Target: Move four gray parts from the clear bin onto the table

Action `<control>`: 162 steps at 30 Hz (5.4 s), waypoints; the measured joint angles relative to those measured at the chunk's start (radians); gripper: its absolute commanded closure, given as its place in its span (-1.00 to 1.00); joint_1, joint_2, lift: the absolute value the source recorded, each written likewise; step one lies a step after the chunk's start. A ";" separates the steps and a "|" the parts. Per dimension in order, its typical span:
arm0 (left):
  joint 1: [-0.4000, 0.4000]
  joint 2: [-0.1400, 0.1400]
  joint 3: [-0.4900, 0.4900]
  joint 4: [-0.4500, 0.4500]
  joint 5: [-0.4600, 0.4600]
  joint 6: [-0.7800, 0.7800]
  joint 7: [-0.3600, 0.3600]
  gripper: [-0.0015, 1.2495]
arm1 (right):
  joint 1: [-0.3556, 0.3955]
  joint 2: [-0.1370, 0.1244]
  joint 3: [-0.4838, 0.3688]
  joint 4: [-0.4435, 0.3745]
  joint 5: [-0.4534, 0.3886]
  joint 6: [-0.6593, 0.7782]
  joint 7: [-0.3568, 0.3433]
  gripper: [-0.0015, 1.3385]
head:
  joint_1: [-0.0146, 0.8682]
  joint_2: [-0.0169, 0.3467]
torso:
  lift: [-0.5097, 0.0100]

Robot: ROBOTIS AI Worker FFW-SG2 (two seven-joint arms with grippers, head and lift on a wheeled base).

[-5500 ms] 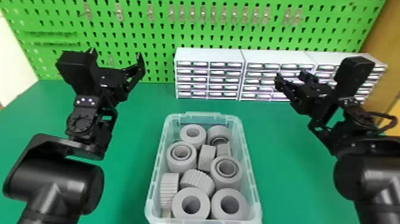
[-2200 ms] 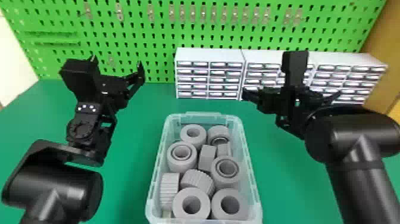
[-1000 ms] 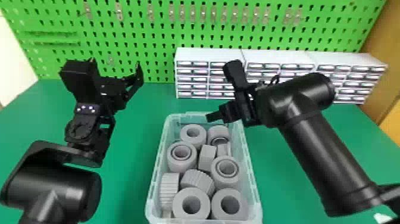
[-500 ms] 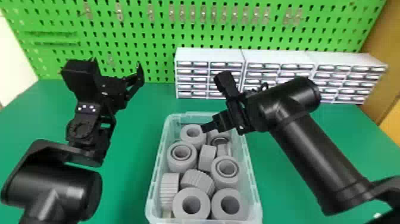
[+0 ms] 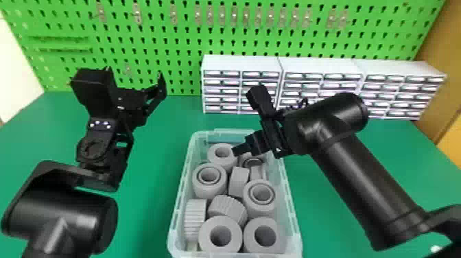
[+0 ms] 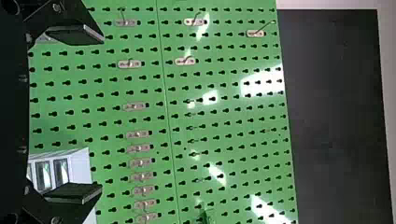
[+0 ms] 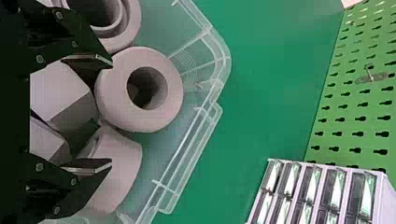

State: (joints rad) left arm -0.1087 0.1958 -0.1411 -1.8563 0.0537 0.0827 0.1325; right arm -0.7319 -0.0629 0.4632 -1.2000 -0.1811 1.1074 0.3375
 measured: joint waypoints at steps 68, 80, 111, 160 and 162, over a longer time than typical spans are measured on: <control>-0.031 0.002 -0.034 0.024 0.025 0.008 -0.018 -0.74 | -0.063 0.027 0.130 0.383 -0.091 -0.517 -0.079 -0.24 | 0.57 -0.72 | 0.77; -0.039 0.003 -0.036 0.030 0.028 0.003 -0.022 -0.74 | -0.068 0.032 0.172 0.435 -0.122 -0.615 -0.109 -0.24 | 0.57 -0.72 | 0.77; -0.046 0.011 -0.044 0.039 0.035 -0.001 -0.024 -0.74 | -0.066 0.038 0.207 0.556 -0.157 -0.741 -0.155 -0.19 | 0.57 -0.72 | 0.77; -0.036 0.011 -0.046 0.039 0.040 -0.001 -0.027 -0.74 | -0.042 0.033 0.270 0.490 -0.155 -0.803 -0.154 0.51 | 0.57 -0.72 | 0.77; -0.035 0.011 -0.046 0.039 0.040 -0.001 -0.027 -0.74 | -0.040 0.032 0.268 0.475 -0.158 -0.803 -0.153 0.58 | 0.57 -0.72 | 0.77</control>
State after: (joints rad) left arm -0.1442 0.2072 -0.1872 -1.8178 0.0936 0.0813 0.1058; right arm -0.7717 -0.0305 0.7314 -0.7246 -0.3391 0.3046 0.1842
